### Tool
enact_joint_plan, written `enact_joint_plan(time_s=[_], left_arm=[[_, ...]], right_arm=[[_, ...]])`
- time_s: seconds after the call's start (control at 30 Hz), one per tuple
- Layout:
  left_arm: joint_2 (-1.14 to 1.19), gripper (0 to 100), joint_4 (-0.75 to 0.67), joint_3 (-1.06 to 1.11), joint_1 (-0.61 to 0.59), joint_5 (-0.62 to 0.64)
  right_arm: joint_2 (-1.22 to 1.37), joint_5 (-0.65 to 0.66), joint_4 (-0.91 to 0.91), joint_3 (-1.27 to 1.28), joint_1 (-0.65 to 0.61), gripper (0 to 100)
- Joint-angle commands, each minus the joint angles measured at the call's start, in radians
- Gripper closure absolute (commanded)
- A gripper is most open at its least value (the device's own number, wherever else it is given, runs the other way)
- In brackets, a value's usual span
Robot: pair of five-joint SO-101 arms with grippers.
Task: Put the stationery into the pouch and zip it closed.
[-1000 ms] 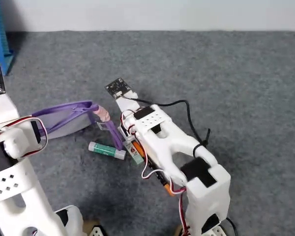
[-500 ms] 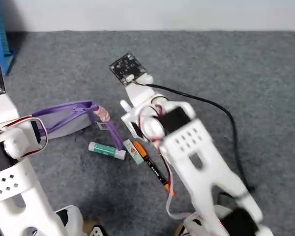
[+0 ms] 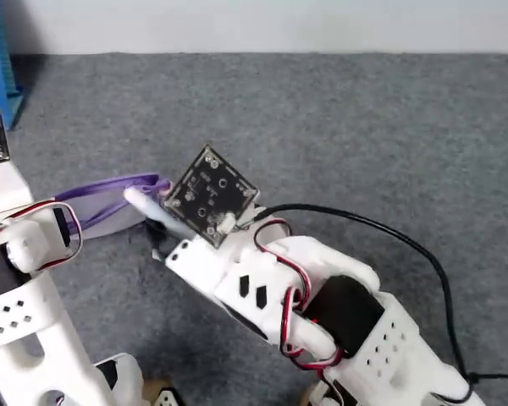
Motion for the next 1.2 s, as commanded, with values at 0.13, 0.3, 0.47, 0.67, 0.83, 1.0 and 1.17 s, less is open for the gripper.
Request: enact_joint_plan(time_s=[0.13, 0.3, 0.47, 0.67, 0.83, 1.0, 1.17], left_arm=[[-0.017, 99, 0.003, -0.016, -0.003, -0.005], [-0.017, 99, 0.003, -0.016, -0.003, -0.005], [-0.017, 99, 0.003, -0.007, -0.003, -0.005], [-0.017, 99, 0.003, -0.007, -0.003, -0.005], [-0.017, 99, 0.003, -0.007, -0.003, -0.005], [-0.017, 99, 0.003, -0.007, -0.003, -0.005], [-0.017, 99, 0.003, -0.002, -0.003, -0.005]], right_arm=[[-0.038, 0.003, -0.277, 0.017, -0.068, 99.1], [-0.096, 0.005, -0.659, 0.166, -0.065, 99.1], [-0.133, 0.005, -0.964, 0.338, -0.065, 99.1], [-0.13, 0.005, -1.26, 0.446, -0.045, 99.1], [-0.128, -0.04, -1.432, 0.486, -0.045, 99.1], [-0.054, -0.118, -1.589, 0.494, -0.027, 99.1], [0.087, -0.144, -1.71, 0.494, 0.004, 99.1]])
